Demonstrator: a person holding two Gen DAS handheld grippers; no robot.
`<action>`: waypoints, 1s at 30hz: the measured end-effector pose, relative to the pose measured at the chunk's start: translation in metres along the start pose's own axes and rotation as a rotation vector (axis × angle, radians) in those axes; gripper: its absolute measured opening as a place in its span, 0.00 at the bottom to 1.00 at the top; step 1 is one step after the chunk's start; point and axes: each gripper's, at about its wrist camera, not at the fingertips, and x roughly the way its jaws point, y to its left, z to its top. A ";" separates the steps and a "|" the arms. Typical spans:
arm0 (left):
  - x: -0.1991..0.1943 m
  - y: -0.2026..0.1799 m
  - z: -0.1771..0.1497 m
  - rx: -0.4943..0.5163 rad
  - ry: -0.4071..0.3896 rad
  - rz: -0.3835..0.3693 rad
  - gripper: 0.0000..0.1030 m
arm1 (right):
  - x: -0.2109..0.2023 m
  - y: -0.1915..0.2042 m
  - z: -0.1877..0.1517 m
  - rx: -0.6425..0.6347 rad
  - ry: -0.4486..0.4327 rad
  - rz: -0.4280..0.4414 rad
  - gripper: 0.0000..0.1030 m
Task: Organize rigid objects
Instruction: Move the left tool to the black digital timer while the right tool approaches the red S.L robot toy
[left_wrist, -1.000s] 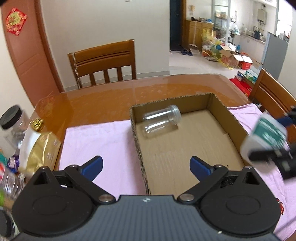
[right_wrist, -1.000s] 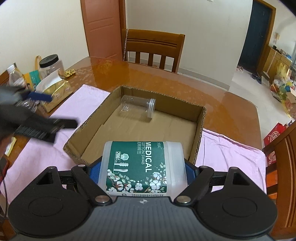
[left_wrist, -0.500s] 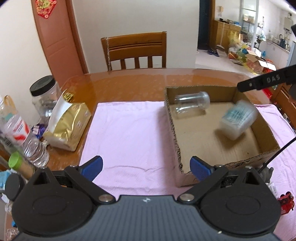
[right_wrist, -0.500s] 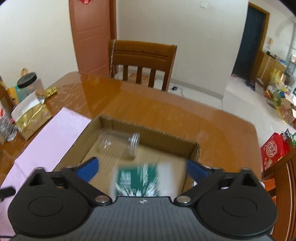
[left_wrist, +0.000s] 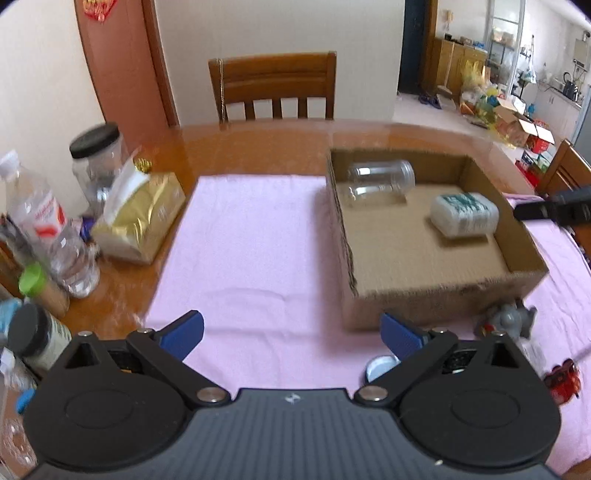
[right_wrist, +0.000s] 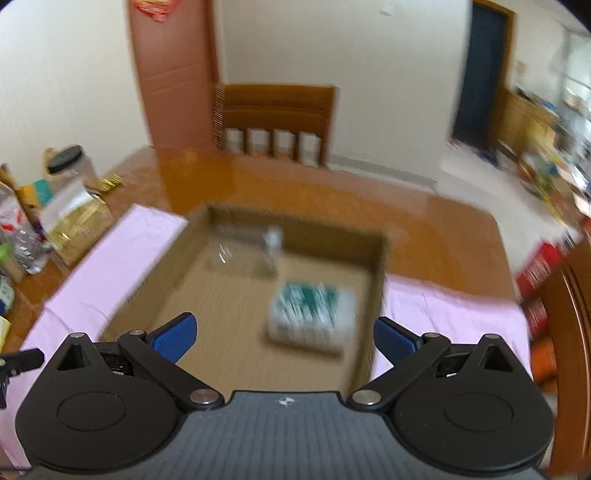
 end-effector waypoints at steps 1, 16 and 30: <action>-0.002 -0.002 -0.003 0.014 -0.004 -0.020 0.99 | -0.004 -0.001 -0.009 0.004 0.009 0.010 1.00; -0.003 -0.015 -0.051 0.012 0.051 -0.023 0.99 | -0.020 -0.010 -0.144 0.010 0.160 -0.112 1.00; 0.000 -0.023 -0.067 0.040 0.086 -0.035 0.99 | -0.025 0.016 -0.166 0.055 0.188 0.081 1.00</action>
